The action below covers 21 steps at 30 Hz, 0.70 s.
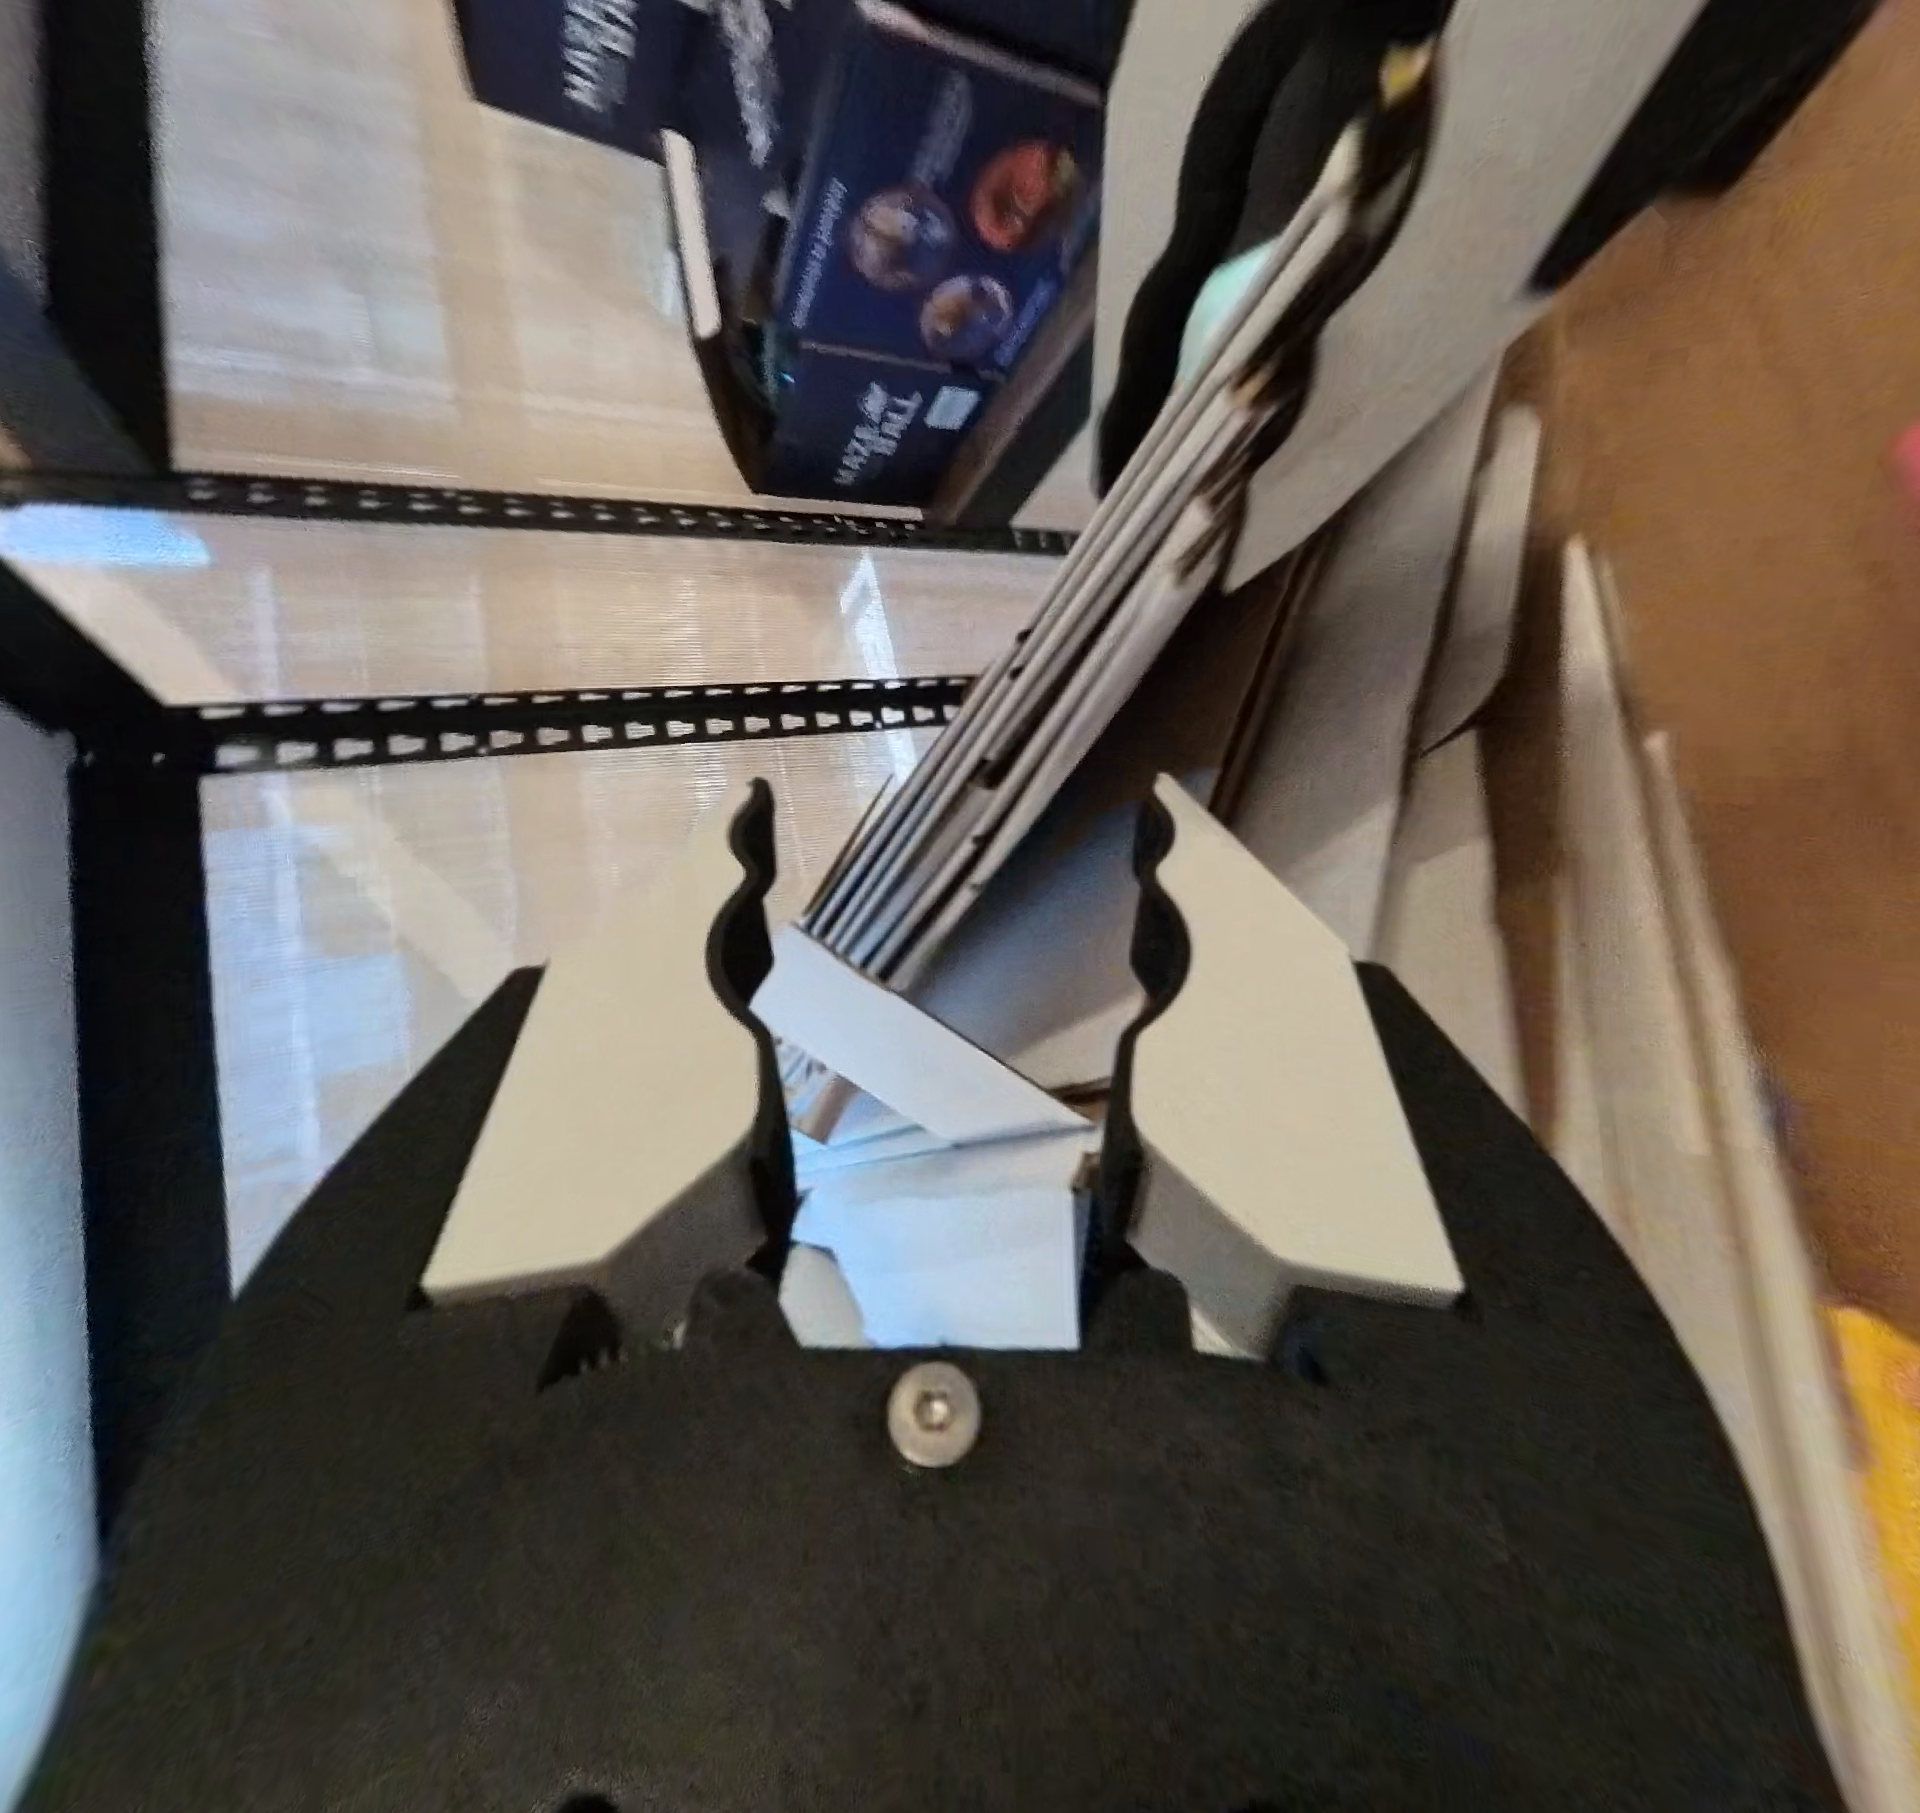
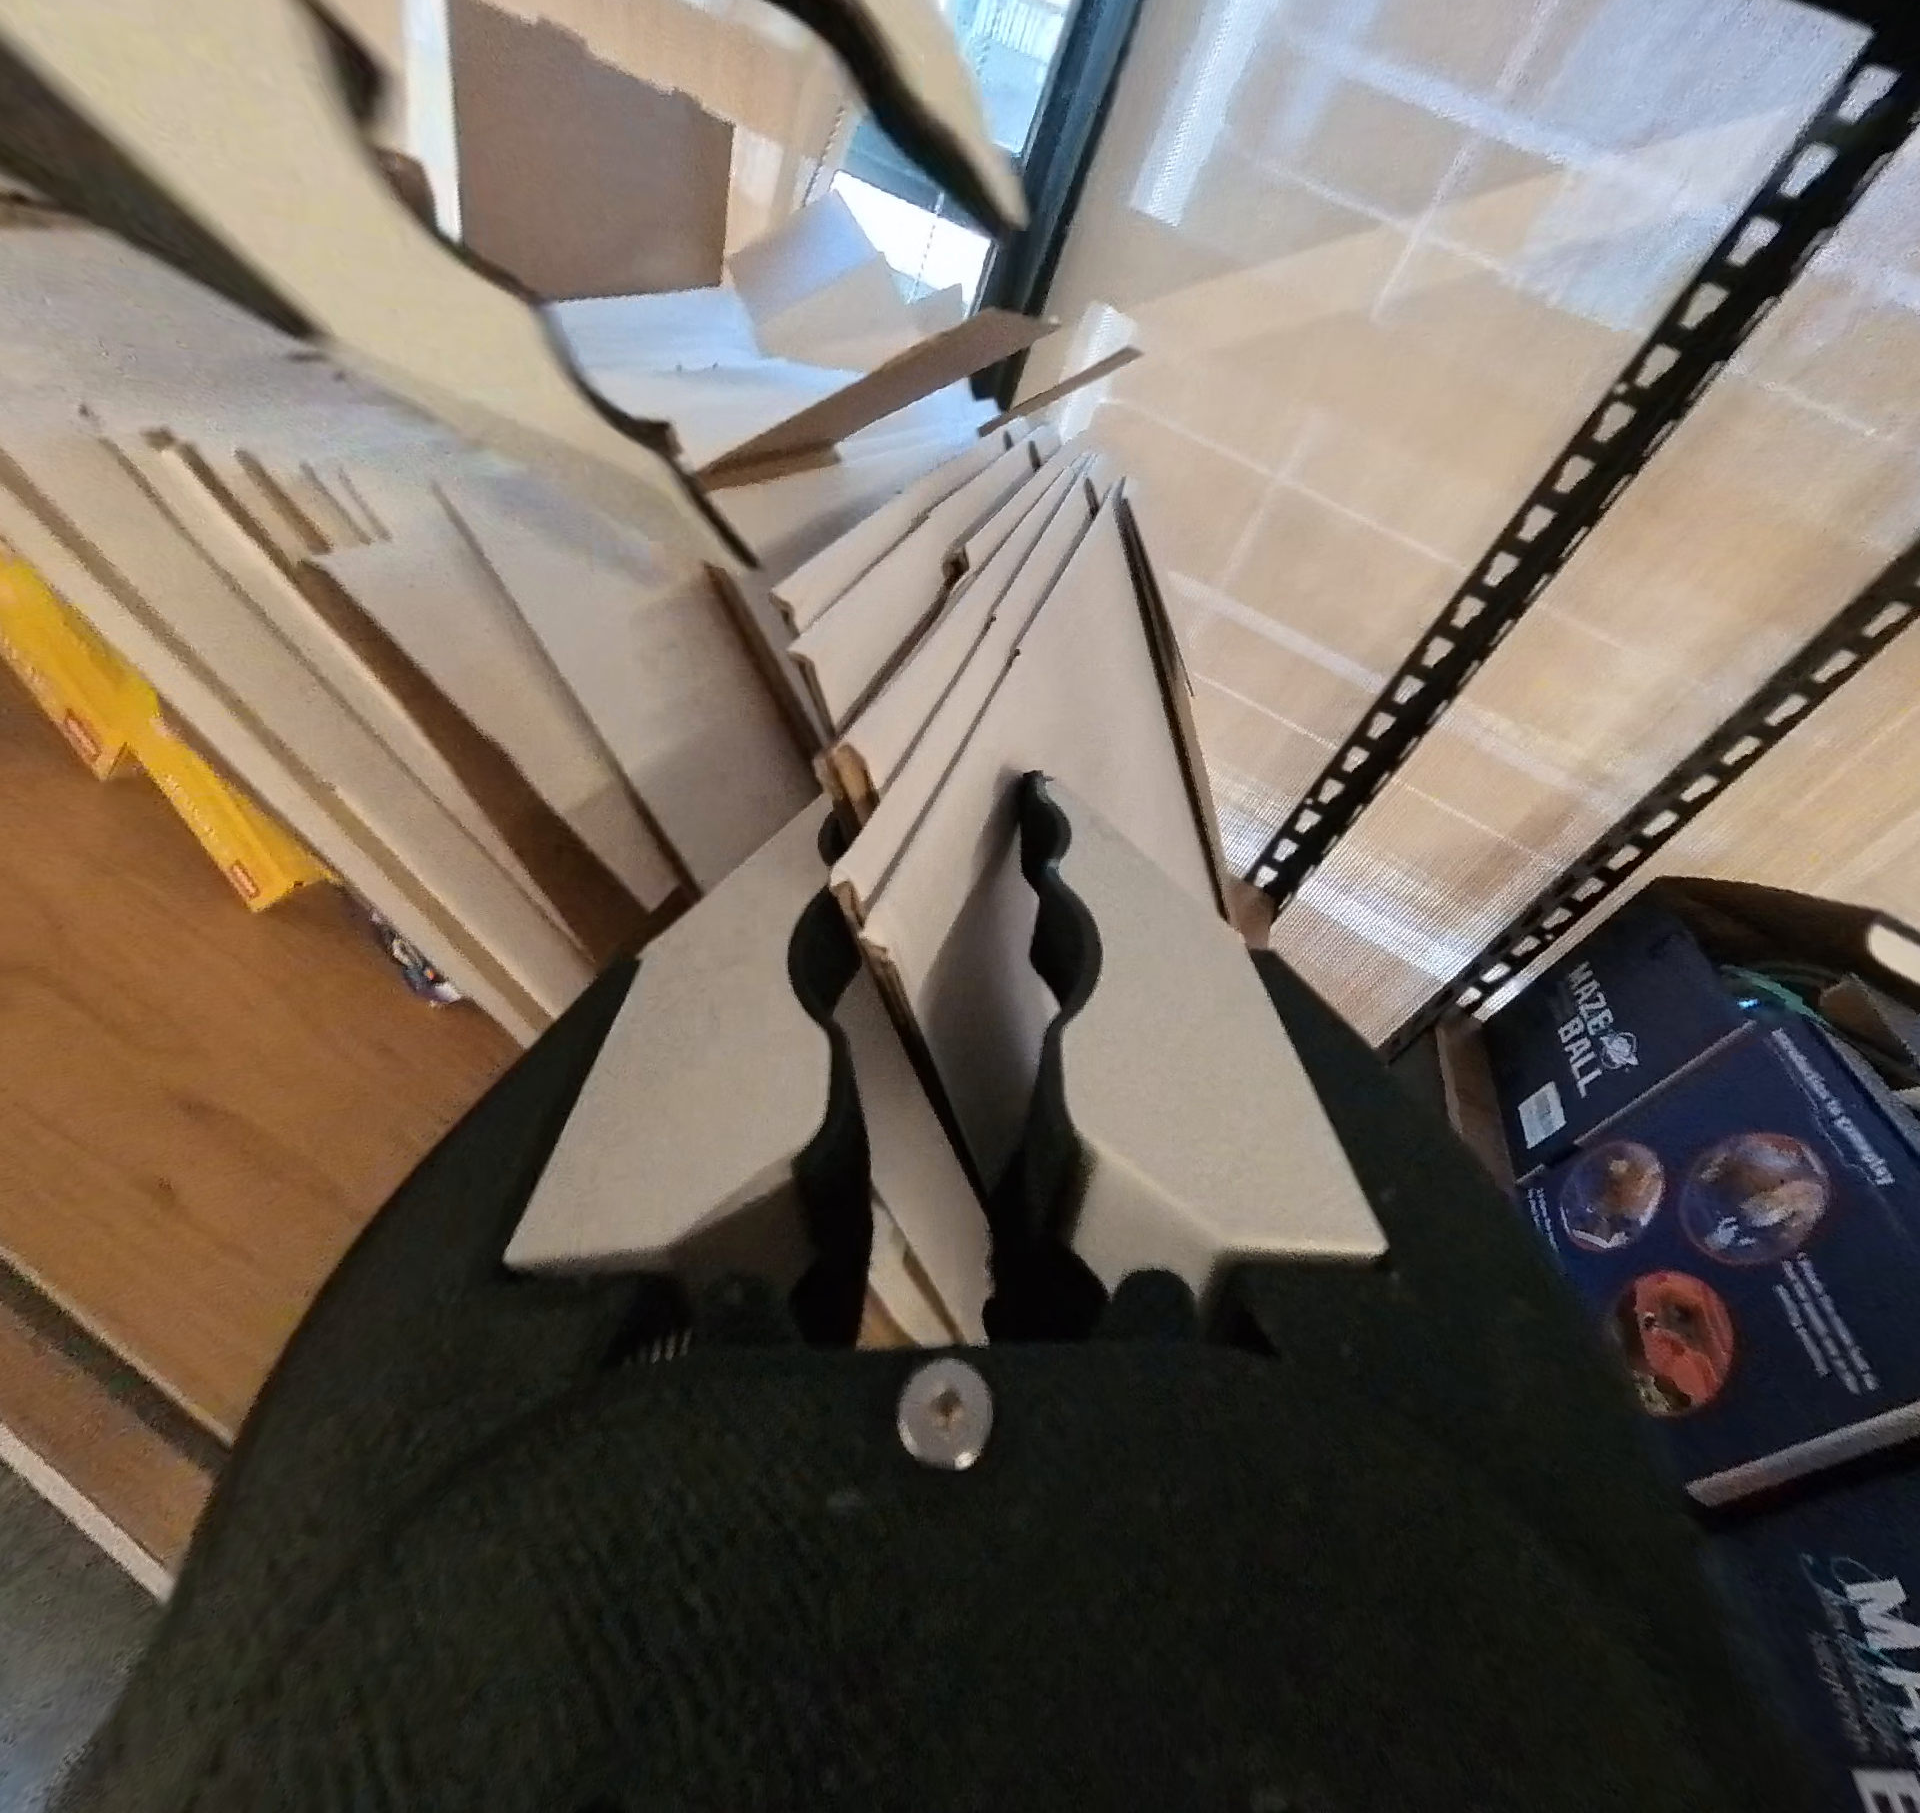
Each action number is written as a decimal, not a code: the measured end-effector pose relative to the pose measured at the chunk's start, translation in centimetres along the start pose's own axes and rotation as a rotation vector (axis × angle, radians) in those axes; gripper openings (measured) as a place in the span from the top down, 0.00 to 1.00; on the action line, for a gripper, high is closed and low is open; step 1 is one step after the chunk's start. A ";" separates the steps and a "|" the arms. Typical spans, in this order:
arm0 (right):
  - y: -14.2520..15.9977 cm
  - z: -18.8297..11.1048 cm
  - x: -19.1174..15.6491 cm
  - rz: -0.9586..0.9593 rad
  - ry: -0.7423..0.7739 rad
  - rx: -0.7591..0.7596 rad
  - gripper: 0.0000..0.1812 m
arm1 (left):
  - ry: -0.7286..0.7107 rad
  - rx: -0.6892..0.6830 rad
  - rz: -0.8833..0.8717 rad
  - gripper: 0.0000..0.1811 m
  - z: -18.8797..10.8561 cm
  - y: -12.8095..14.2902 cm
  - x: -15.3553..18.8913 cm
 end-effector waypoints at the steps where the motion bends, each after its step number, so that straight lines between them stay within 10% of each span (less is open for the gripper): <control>1: 0.2 0.0 -0.4 -0.017 -0.007 -0.010 0.85 | 0.019 -0.014 0.044 0.59 1.4 0.7 0.1; 11: 0.7 -1.5 0.2 -0.050 -0.035 -0.017 0.85 | 0.142 0.014 0.444 0.70 9.4 0.9 3.6; 21: 0.8 -3.0 0.4 -0.078 0.000 0.179 0.74 | 0.210 -0.030 0.457 0.82 10.3 0.3 4.1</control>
Point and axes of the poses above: each gripper's, where its closed fingertips meet, z out along the fingers, y out of its underside, x = y × z across the jaws, the point moved 3 cm from there along -z, back along the fingers, and after that the axes turned 2 degrees about -y, right-handed, at the moved point
